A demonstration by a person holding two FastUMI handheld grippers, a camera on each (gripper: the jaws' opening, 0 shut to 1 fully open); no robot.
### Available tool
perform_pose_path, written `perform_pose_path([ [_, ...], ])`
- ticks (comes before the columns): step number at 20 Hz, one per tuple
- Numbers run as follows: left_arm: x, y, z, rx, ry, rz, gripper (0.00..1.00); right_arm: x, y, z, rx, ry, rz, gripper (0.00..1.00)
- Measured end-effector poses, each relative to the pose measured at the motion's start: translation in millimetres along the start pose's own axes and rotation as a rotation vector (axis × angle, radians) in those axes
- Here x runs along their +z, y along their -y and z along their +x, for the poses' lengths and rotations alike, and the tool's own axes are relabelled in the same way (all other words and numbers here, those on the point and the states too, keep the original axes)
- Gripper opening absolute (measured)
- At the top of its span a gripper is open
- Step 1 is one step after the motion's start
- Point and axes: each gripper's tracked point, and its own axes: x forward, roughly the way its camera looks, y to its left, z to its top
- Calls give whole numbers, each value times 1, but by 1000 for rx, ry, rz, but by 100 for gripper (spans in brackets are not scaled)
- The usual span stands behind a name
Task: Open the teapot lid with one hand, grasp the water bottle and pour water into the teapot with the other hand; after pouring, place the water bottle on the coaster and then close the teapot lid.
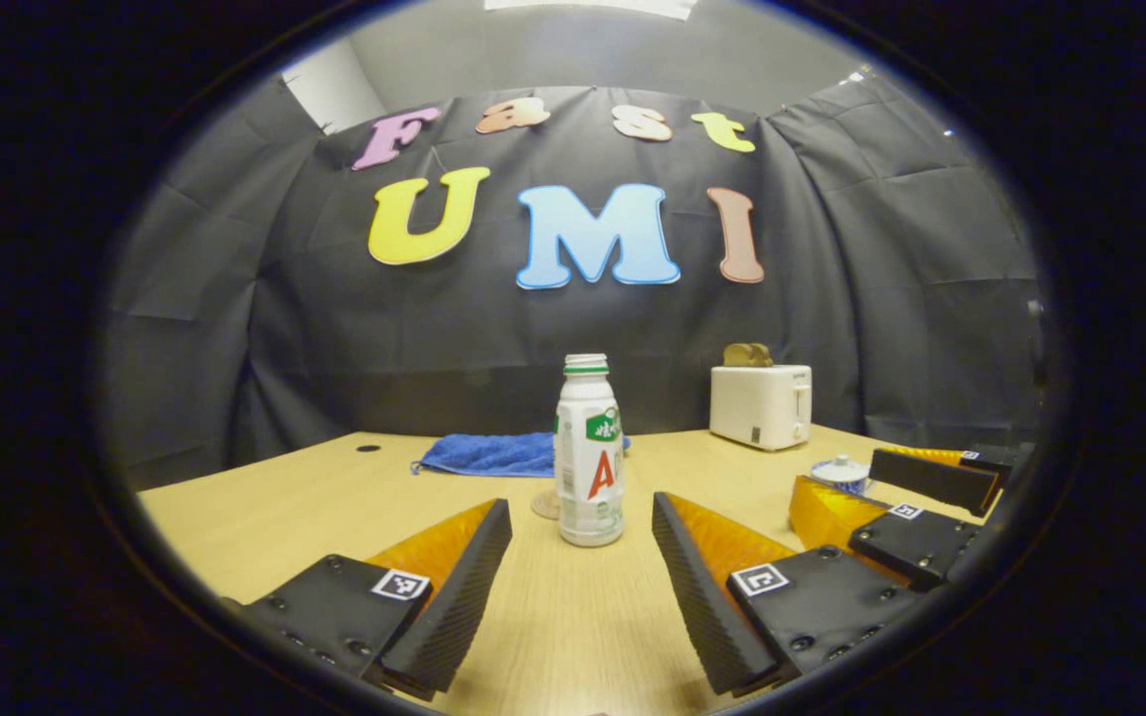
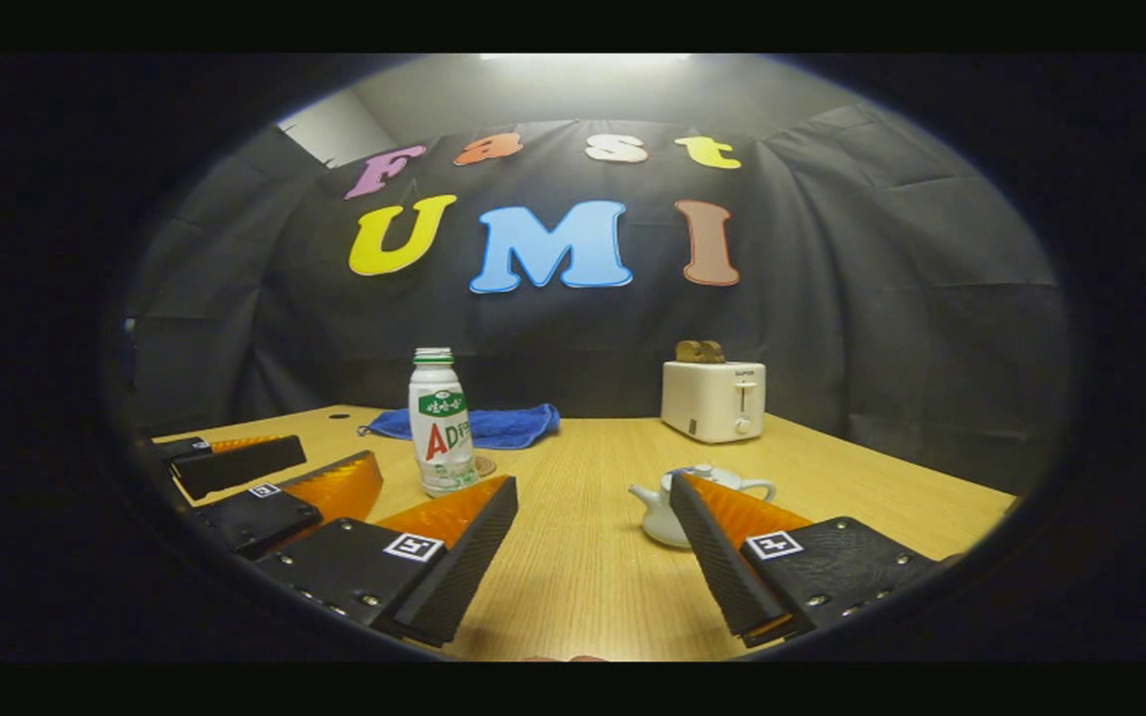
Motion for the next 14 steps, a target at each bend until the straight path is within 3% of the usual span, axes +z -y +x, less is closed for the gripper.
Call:
perform_pose_path([
  [2, -6, 4, 8, -24, -26, -18, 100, 1, 11, 6, -22, 4, 9, 95],
  [3, -7, 3, 12, -32, -43, -31, 94, -1, 19, 10, -36, -10, 18, 95],
  [8, 16, -6, 29, -20, 16, 8, 99, 4, 54, 37, -97, -44, 37, 95],
  [12, 30, -10, 41, -21, 42, 1, 89, 2, 68, 60, -112, -89, 24, 95],
  [14, 27, -15, 49, -13, 29, -16, 99, -2, 71, 69, -110, -111, 16, 95],
])
